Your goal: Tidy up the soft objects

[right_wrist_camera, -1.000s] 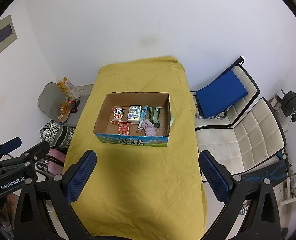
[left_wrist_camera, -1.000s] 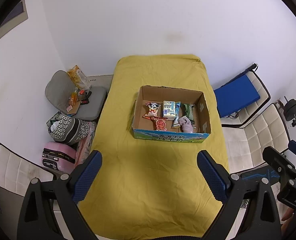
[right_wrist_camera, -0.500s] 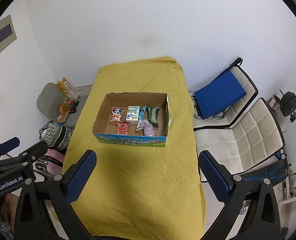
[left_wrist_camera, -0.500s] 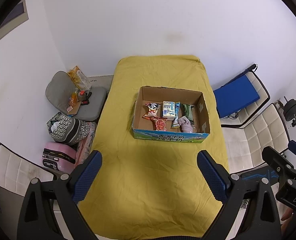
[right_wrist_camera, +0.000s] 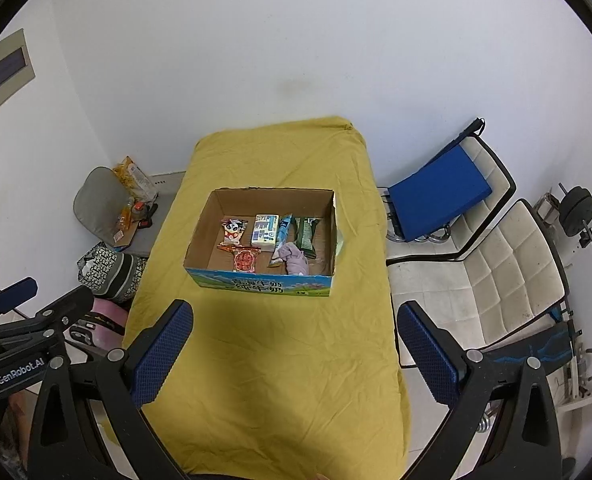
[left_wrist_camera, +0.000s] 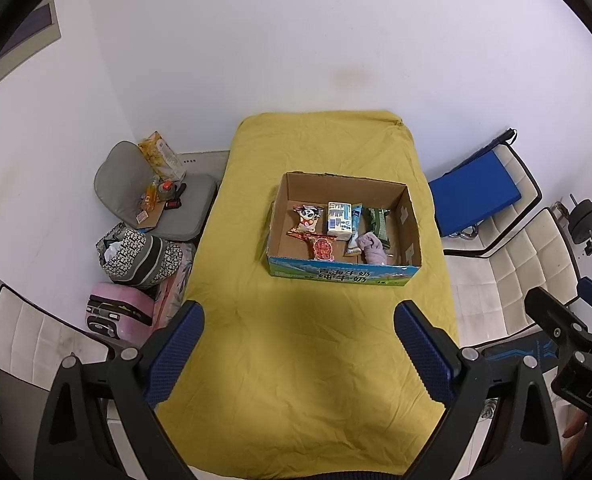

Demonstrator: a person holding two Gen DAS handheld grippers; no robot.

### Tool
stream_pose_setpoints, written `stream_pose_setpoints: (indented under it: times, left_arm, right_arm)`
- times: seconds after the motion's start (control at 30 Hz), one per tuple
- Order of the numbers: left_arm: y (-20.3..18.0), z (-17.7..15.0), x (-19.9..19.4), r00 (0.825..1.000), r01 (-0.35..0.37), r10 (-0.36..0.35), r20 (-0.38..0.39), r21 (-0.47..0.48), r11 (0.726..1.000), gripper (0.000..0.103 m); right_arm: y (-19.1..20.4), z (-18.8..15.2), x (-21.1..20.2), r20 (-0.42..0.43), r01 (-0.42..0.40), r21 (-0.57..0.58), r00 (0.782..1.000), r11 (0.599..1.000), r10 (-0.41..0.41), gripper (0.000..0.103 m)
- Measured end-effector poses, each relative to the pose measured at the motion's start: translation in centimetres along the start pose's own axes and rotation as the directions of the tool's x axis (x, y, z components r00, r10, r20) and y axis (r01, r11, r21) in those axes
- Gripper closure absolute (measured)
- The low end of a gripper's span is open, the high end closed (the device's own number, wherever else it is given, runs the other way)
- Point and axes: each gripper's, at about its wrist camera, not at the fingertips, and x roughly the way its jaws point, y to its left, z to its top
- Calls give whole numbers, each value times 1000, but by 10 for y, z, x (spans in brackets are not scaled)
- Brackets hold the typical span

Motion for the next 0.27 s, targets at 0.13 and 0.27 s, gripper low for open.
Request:
stream_pose_setpoints:
  times: [0.13, 0.27]
  left_arm:
    - [1, 0, -1, 1000, 1, -1, 1, 0, 1000, 6]
    - [0, 0, -2, 1000, -6, 6, 5, -4, 1000, 6]
  right_arm:
    - [-2, 0, -1, 1, 2, 2, 1000, 1000, -2, 0]
    - [-2, -2, -2, 0, 3, 1, 1000, 1000, -3, 0]
